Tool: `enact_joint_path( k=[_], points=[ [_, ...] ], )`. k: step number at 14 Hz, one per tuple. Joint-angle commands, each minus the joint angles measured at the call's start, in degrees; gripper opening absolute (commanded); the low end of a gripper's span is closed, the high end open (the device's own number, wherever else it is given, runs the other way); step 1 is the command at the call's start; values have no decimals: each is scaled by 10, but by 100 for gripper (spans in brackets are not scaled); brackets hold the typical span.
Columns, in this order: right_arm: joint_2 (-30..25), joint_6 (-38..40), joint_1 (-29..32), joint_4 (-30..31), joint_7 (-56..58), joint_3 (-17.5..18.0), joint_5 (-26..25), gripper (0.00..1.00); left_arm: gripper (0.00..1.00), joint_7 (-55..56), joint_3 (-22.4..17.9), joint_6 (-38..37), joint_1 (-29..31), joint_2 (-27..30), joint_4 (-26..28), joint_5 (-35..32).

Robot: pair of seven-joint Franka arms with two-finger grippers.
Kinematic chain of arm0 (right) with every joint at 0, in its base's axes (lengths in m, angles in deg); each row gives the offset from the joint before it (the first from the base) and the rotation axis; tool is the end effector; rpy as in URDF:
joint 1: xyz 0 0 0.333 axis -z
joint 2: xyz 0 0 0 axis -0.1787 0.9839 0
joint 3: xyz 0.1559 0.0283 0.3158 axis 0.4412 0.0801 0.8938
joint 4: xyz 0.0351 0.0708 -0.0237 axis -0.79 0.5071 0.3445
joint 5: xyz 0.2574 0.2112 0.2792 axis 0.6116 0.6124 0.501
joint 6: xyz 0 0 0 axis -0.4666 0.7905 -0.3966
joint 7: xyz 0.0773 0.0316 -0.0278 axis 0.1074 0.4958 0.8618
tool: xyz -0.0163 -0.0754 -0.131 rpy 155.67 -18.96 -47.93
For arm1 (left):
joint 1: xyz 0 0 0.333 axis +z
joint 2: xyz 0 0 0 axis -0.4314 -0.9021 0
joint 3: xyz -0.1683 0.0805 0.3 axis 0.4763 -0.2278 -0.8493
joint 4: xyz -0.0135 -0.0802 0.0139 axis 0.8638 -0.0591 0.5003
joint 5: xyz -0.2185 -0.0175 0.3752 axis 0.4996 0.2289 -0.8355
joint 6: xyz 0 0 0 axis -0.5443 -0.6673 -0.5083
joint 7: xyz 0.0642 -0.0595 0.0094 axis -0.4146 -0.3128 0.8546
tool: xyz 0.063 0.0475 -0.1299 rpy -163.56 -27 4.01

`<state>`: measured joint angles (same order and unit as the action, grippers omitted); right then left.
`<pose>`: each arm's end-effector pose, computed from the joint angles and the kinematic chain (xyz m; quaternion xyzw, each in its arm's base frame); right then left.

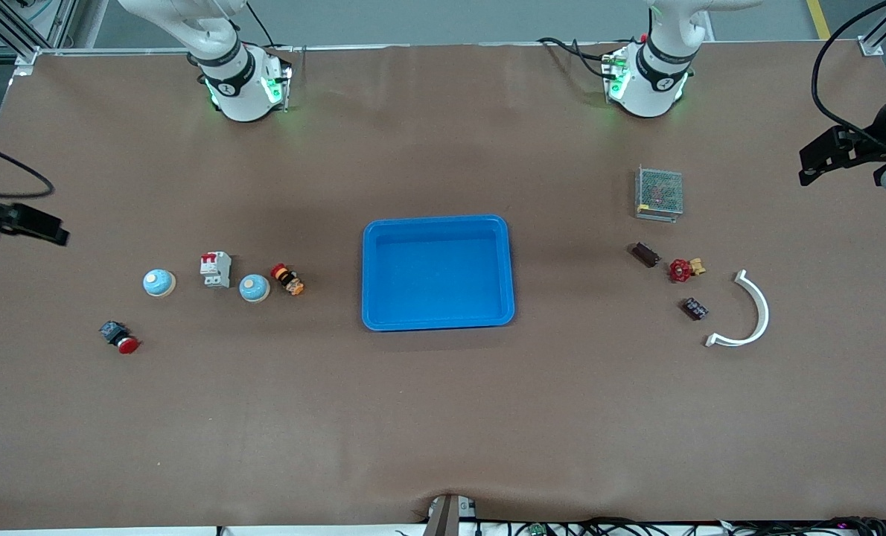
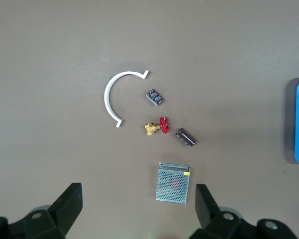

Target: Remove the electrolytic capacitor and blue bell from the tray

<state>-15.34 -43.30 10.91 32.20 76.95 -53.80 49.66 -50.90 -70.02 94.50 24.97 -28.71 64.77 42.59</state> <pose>0.6418 -0.0460 0.6373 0.9982 -0.0503 -0.0296 0.0148 0.5732 -0.0085 0.6349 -0.9988 0.0310 0.0043 0.0370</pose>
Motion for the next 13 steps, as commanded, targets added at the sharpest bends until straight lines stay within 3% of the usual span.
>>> enact_joint_path(
  k=[1, 7, 13],
  points=[
    [-42, 15, 6, 12, 22, -13, 10, 100, 100, -10, 2, -6, 4, 12, 5, 9],
    [-101, -46, 8, 95, 22, -10, 10, 100, 100, -10, 3, -11, 3, 12, 5, 9],
    [-98, -53, 7, 97, -35, 25, 10, 100, 100, -10, 2, -15, 4, 16, 5, 9]
  ],
)
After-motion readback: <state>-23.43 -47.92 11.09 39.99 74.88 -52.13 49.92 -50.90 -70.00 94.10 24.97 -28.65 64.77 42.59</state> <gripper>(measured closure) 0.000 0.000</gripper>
